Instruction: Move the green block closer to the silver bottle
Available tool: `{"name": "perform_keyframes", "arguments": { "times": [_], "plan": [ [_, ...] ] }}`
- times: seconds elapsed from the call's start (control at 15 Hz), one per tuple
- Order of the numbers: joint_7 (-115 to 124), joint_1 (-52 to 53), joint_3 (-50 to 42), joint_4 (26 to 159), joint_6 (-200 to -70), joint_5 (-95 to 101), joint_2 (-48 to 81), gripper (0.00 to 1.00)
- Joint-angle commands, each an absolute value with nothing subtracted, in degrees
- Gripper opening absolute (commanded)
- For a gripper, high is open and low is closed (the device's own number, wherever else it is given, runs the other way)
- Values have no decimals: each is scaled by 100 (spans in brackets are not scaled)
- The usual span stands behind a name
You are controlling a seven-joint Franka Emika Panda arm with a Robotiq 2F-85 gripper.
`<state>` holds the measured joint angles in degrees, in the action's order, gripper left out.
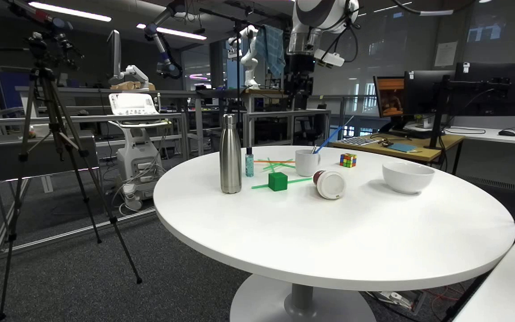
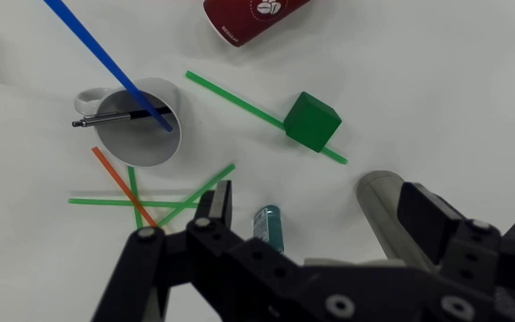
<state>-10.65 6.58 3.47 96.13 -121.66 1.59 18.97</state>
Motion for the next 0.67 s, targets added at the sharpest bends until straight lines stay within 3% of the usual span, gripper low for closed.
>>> {"name": "perform_keyframes", "arguments": {
  "times": [0.0, 0.6],
  "plan": [
    [-960, 662, 419, 8876, -11786, 276, 2402, 100],
    [-881, 722, 409, 8058, -11196, 298, 3238, 100]
  ]
}}
